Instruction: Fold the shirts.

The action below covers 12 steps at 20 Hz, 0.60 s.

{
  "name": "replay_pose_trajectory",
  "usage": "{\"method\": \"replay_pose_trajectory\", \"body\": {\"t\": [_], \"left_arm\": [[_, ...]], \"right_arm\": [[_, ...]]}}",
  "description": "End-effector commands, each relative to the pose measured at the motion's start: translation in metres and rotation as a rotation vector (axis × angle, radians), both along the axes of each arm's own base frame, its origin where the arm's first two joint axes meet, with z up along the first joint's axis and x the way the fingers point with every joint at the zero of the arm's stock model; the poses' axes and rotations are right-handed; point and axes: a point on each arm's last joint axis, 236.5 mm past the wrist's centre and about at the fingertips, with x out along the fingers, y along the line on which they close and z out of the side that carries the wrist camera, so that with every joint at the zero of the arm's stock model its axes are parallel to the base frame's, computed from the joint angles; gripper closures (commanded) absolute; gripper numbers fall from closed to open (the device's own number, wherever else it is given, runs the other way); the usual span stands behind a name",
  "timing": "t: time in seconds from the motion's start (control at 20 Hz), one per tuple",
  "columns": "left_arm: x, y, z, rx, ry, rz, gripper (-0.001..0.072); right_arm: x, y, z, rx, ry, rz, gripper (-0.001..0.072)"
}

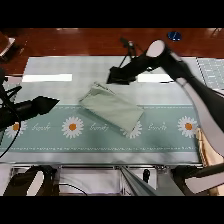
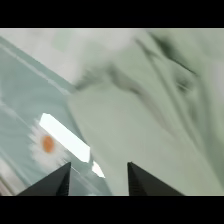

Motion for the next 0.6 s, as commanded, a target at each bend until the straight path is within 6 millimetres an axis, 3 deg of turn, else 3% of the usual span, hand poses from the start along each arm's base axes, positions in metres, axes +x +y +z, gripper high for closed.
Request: {"method": "replay_pose_trajectory", "body": {"t": [0.0, 0.1, 0.2, 0.3, 0.4, 0.55], "left_arm": [[0.000, -0.001, -0.001, -0.007, 0.003, 0.001, 0.0691], [0.000, -0.001, -0.001, -0.007, 0.002, 0.001, 0.0691], [0.000, -0.001, -0.001, -0.007, 0.002, 0.001, 0.0691], [0.000, 0.000, -0.001, -0.007, 0.002, 0.002, 0.0691], [0.002, 0.001, 0.000, -0.007, -0.004, 0.009, 0.0691], [0.005, 0.001, 0.003, -0.017, -0.016, 0.022, 0.0691]], "right_arm": [[-0.022, -0.150, 0.014, -0.416, -0.109, -0.149, 0.0292], [-0.057, -0.208, 0.002, -0.442, -0.157, -0.361, 0.0292], [-0.096, -0.231, -0.034, -0.308, -0.129, -0.615, 0.0292], [-0.129, -0.217, -0.077, -0.045, -0.016, -0.865, 0.0293], [-0.146, -0.193, -0.111, 0.168, 0.129, -0.993, 0.0294], [-0.157, -0.165, -0.140, 0.179, 0.219, -0.946, 0.0295]]}}
